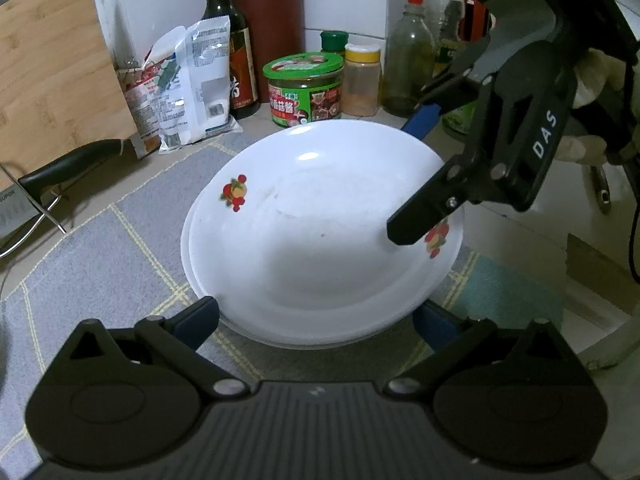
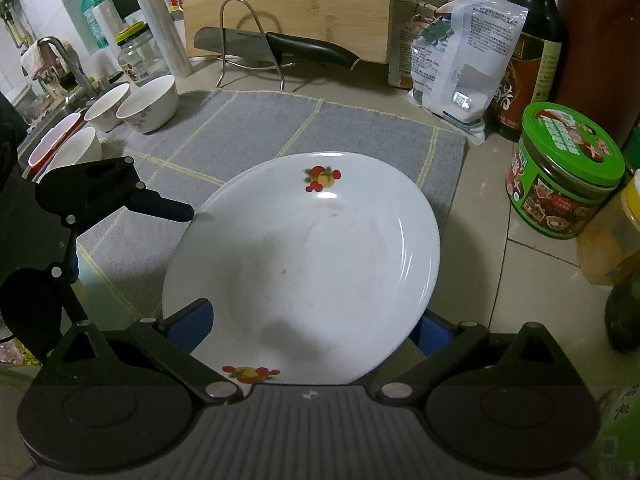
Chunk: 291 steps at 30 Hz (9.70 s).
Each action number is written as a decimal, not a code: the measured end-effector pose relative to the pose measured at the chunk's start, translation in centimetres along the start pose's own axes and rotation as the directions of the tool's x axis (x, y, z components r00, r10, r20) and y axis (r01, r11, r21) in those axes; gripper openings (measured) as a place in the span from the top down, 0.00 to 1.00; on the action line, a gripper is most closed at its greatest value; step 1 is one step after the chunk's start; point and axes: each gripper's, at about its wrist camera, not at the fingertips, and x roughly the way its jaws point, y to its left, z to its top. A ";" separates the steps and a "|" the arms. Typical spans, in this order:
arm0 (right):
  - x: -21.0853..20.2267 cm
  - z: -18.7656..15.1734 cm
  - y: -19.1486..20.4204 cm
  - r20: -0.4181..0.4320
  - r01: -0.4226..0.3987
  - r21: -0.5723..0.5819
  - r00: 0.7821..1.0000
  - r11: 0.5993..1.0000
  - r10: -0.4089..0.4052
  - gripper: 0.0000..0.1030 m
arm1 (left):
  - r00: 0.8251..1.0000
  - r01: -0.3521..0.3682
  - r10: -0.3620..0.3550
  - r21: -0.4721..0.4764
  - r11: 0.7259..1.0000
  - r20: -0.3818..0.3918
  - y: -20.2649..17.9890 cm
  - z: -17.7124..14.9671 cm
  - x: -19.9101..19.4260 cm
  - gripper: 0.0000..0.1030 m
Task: Organize plates and bowls
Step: 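Lower the held plate onto the stacked plates, then open the right gripper and pull it away from the stack, then move the right gripper toward the white floral bowls on the towel, then close the right gripper on the rim of the nearest white bowl, then lift the held bowl and carry it toward the plate stack, then lower the bowl onto the plate stack and open the right gripper, then move the right gripper to the next white floral bowl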
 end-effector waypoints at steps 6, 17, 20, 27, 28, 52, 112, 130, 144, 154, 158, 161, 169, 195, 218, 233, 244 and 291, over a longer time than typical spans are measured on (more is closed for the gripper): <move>0.0 -0.1 0.3 -0.011 0.021 -0.013 1.000 1.000 -0.021 0.00 | 1.000 -0.008 0.009 -0.006 1.000 0.021 -0.4 0.0 -0.5 0.01; -1.6 0.7 1.2 0.076 0.059 -0.080 0.996 0.995 -0.053 0.00 | 0.985 -0.080 0.096 -0.111 0.991 0.146 0.3 0.3 -2.6 0.01; -1.8 1.3 1.9 0.118 0.058 -0.107 0.992 0.993 -0.045 0.00 | 0.974 -0.107 0.138 -0.174 0.979 0.181 0.5 0.1 -3.5 0.01; -1.1 3.1 3.9 0.153 0.011 -0.196 0.988 0.981 0.020 0.00 | 0.943 -0.185 0.253 -0.292 0.938 0.214 0.2 -1.1 -5.9 0.01; -1.0 3.4 4.2 0.153 0.000 -0.211 0.988 0.978 0.034 0.00 | 0.939 -0.205 0.275 -0.305 0.930 0.207 0.1 -1.3 -6.2 0.01; 5.0 7.5 16.2 0.153 -0.136 -0.334 0.968 0.933 0.196 0.00 | 0.841 -0.437 0.540 -0.544 0.716 0.034 4.1 -12.6 -13.9 0.01; 18.9 13.8 33.4 0.109 -0.173 -0.255 0.972 0.951 0.206 0.00 | 0.892 -0.403 0.451 -0.384 0.831 0.040 18.7 -23.5 -16.1 0.01; 20.4 15.5 34.3 0.094 -0.235 -0.229 0.961 0.945 0.261 0.10 | 0.918 -0.330 0.377 -0.293 0.897 0.121 19.8 -22.8 -16.6 0.09; 17.7 14.3 33.5 0.094 -0.242 -0.218 0.959 0.945 0.267 0.11 | 0.928 -0.307 0.350 -0.271 0.912 0.127 18.0 -21.6 -17.4 0.09; 14.0 11.9 31.1 0.113 -0.220 -0.206 0.963 0.954 0.246 0.11 | 0.938 -0.272 0.316 -0.257 0.927 0.145 14.6 -19.5 -16.6 0.09; 12.7 10.6 29.8 0.119 -0.205 -0.190 0.966 0.960 0.230 0.11 | 0.944 -0.252 0.294 -0.246 0.936 0.151 13.2 -18.7 -15.8 0.09; 11.9 9.7 28.9 0.121 -0.198 -0.179 0.968 0.964 0.222 0.11 | 0.949 -0.235 0.276 -0.240 0.942 0.155 12.3 -18.3 -15.3 0.09; 11.0 7.9 27.0 0.119 -0.170 -0.149 0.975 0.974 0.189 0.11 | 0.958 -0.199 0.238 -0.225 0.954 0.161 10.6 -17.7 -13.7 0.09; 11.7 6.9 25.9 0.090 -0.148 -0.136 0.983 0.979 0.161 0.11 | 0.971 -0.162 0.196 -0.225 0.961 0.139 10.3 -17.8 -12.1 0.09; 11.4 6.9 25.9 0.100 -0.173 -0.129 0.977 0.976 0.187 0.00 | 0.971 -0.150 0.192 -0.261 0.954 0.142 10.4 -18.2 -12.7 0.01; 9.1 7.2 24.9 0.178 -0.139 -0.137 0.970 0.981 0.162 0.00 | 0.927 -0.235 0.331 -0.415 0.879 0.176 10.9 -19.1 -16.7 0.01; 7.4 7.2 23.6 0.232 -0.142 -0.195 0.955 0.971 0.186 0.00 | 0.838 -0.417 0.535 -0.507 0.754 0.108 11.8 -18.5 -17.9 0.01; 12.8 18.2 21.9 0.252 0.051 -0.173 0.968 0.984 -0.006 0.00 | 0.863 -0.404 0.500 -0.504 0.763 0.065 22.7 -13.9 -9.5 0.01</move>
